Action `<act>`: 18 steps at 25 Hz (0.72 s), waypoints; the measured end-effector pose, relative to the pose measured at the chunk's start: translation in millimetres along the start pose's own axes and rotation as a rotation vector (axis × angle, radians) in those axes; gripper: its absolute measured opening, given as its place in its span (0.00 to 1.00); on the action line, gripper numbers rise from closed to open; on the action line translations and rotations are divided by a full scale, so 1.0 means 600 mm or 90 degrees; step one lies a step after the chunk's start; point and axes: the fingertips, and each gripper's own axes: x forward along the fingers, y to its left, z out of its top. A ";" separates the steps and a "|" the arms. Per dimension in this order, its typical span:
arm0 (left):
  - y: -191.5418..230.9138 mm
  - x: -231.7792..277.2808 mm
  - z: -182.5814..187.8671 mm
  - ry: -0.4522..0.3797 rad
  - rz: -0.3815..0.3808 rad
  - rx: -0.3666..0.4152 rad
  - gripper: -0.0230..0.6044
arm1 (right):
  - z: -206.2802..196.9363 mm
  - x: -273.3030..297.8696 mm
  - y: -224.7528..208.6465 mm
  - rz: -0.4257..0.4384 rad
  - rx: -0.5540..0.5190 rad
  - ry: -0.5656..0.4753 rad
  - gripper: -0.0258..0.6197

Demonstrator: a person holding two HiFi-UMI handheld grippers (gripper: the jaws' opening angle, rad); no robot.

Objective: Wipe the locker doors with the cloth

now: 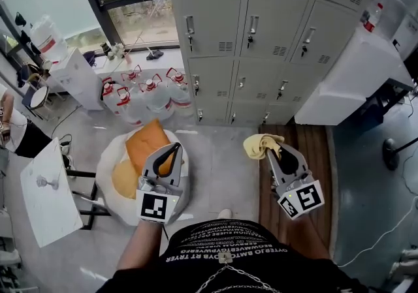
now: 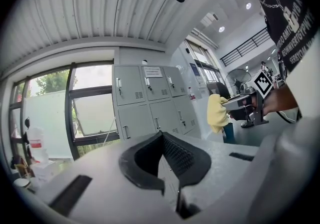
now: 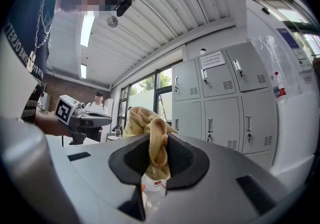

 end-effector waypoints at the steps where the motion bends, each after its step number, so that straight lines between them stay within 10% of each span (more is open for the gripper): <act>1: -0.003 0.002 -0.002 -0.001 0.002 0.000 0.04 | -0.003 0.002 -0.005 0.002 0.002 0.000 0.13; 18: -0.008 0.036 -0.008 0.008 0.003 -0.016 0.04 | -0.033 -0.002 -0.037 -0.003 0.028 0.008 0.13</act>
